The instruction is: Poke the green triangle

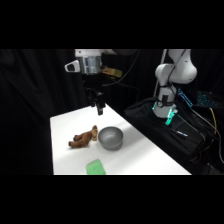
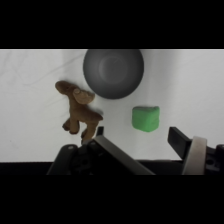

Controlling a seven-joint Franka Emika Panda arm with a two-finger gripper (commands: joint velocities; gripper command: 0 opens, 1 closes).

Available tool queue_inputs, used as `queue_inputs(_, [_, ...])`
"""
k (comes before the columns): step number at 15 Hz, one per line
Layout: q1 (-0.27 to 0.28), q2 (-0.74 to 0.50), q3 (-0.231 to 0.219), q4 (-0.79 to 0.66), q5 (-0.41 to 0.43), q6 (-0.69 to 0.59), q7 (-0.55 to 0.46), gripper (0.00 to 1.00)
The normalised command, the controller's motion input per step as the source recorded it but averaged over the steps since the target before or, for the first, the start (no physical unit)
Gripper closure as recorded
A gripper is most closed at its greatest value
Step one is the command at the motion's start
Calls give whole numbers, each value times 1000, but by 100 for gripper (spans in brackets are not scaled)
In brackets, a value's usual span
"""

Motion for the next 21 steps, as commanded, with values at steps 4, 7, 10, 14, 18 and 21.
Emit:
queue_inputs(4, [5, 89, 35, 127, 36, 10, 74, 0])
queue_inputs(7, [55, 314, 58, 434, 29, -41, 175, 0])
queue_inputs(10, [83, 451, 46, 616, 4, -88, 214, 0])
queue_inputs(14, [102, 428, 24, 626, -40, -137, 197, 25])
queue_inputs(18, [83, 285, 5, 433, -71, -60, 130, 63])
queue_inputs(21, [68, 203, 9, 237, -57, -6, 107, 99])
